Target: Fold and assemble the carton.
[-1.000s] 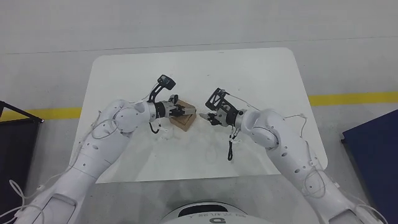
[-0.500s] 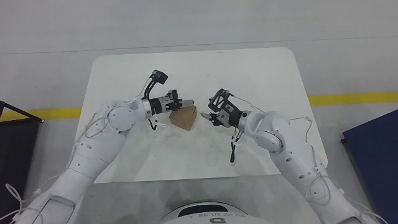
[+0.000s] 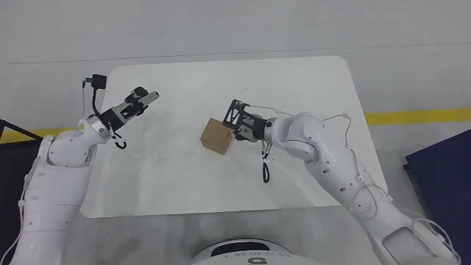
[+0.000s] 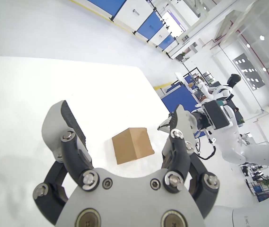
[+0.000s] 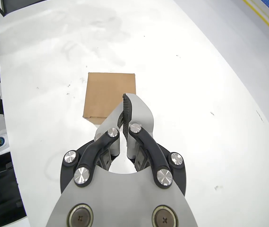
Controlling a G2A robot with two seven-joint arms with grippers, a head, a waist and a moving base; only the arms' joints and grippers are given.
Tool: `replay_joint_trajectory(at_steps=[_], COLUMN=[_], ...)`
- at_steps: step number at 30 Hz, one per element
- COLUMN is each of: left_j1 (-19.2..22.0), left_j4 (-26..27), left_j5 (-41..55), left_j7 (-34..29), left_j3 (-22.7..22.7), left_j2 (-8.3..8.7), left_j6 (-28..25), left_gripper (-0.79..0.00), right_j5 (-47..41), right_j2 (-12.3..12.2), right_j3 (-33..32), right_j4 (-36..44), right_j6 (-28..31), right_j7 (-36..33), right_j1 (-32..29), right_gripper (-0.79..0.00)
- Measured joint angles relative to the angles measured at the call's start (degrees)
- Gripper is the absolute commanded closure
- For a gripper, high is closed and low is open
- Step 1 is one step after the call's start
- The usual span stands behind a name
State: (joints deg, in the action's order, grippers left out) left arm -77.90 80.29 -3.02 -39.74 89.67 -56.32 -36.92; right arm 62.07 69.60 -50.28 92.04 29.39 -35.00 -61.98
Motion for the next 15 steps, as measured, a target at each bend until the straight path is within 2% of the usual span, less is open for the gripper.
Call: replay_joint_trajectory(at_steps=[5, 15], left_j1=[0.0, 0.0], left_j4=[0.0, 0.0], left_j5=[0.0, 0.0], left_j7=[0.1, 0.1], left_j3=[-0.1, -0.1], left_j2=[-0.01, -0.01], left_j6=[0.0, 0.0], left_gripper=[-0.785, -0.785], right_j5=[-1.2, -3.8], right_j2=[1.8, 3.9], right_j3=[4.8, 9.1], right_j4=[-4.5, -11.3], right_j6=[0.0, -0.2], right_j7=[-1.2, -3.8], right_j1=[5.4, 9.9], right_gripper=[0.0, 0.0])
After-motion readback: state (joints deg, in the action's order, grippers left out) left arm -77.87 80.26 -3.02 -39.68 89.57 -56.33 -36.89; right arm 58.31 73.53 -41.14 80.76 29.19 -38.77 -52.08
